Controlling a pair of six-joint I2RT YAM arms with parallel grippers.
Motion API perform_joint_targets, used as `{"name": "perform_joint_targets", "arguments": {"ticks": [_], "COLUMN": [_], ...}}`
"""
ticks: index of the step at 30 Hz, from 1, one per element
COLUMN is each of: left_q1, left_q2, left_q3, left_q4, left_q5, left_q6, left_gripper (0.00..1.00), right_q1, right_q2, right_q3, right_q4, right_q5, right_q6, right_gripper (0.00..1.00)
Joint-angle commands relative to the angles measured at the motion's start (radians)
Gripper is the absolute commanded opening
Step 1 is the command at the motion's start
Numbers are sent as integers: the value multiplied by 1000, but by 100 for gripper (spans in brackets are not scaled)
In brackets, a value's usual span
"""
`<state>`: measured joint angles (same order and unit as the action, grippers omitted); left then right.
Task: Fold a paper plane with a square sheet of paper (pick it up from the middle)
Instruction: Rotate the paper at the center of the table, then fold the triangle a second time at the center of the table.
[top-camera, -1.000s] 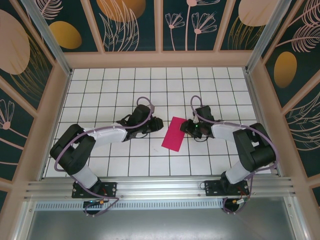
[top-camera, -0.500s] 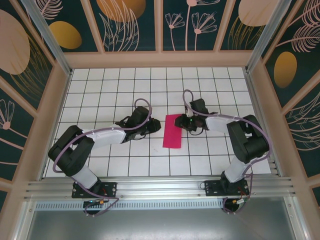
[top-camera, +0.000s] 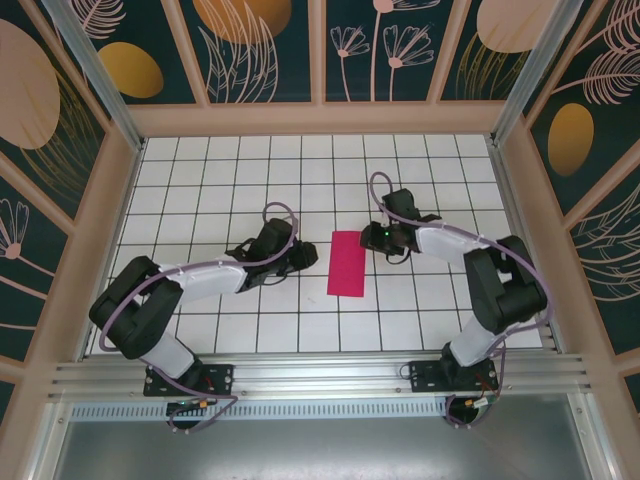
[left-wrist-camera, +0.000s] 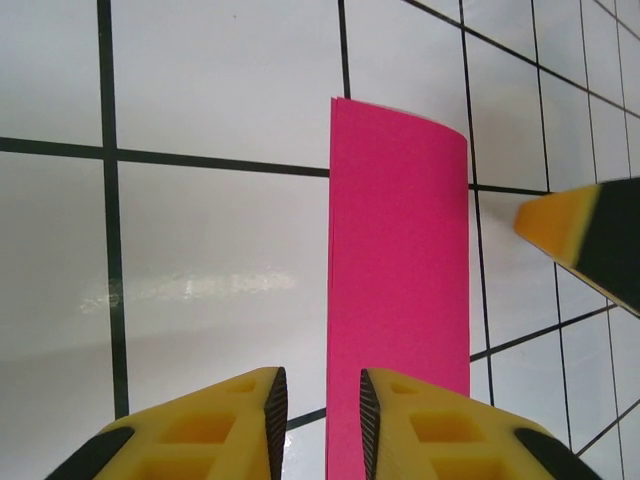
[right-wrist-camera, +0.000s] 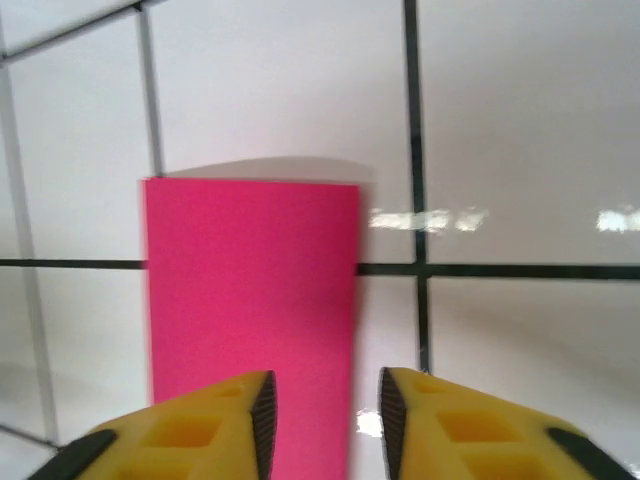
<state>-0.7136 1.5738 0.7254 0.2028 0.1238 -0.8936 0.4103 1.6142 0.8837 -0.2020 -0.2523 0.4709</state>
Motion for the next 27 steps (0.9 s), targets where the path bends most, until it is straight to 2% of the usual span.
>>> {"name": "perform_joint_targets", "arguments": {"ticks": [1,4,6,16,27], "left_q1": [2,2,2,2,2], "left_q2": [-7,23,46,112,134], "left_q3": [0,4,7,57,81], "left_q4": [56,103,129,122,116], "left_q5": [-6,35,56,89,111], "left_q6": [-20,-54,-71,-83,-84], "left_gripper": [28,29,29,31,32], "right_q1": [8,10,10,13,14], "right_q2": [-80,-90,-83,-28,-29], "right_q3": [-80,-135,-158,-212,-243], "right_q4": [83,133,157,226,214], "right_q5": [-96,-127,-157,-215,-159], "right_q6": [102,159,164,173,170], "right_gripper": [29,16,3,2,1]}}
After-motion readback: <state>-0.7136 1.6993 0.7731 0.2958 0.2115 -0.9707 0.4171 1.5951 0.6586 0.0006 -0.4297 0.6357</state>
